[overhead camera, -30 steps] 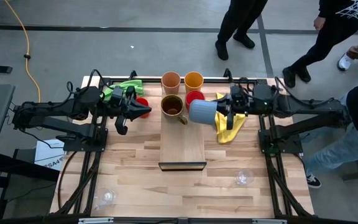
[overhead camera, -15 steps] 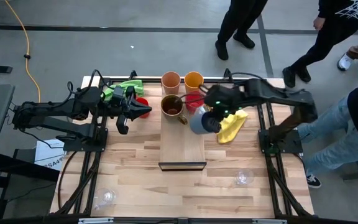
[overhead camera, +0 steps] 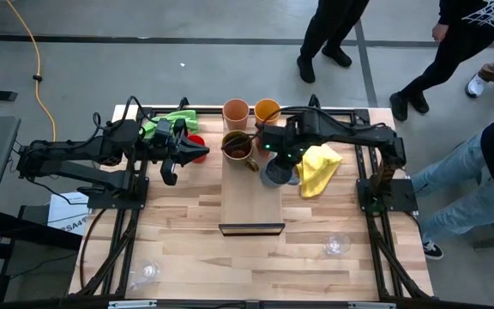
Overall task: Stack small to large cups/mugs on shelf
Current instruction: Put the blue cup on the shelf
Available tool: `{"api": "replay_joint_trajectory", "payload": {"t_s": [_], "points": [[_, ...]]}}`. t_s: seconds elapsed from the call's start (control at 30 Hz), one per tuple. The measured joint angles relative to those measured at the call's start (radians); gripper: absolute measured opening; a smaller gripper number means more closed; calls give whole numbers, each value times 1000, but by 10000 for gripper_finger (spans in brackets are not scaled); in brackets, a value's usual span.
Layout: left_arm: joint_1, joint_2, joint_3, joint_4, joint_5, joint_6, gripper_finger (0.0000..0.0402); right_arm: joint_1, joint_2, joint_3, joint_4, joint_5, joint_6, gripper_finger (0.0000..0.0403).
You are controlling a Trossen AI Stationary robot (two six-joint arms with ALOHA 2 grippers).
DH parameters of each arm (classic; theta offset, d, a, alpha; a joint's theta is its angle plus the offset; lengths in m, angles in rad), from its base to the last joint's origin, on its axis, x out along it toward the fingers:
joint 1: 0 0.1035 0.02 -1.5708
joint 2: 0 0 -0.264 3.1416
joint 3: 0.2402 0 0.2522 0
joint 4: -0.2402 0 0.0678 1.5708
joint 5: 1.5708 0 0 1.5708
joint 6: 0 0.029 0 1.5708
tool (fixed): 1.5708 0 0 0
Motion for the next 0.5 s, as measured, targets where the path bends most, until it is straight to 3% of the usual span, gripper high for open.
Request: {"api": "replay_joint_trajectory", "payload": {"t_s": [0.5], "points": [[0,0,0,0,0,0,0,-21,11,0,3,-48,121,0]]}}
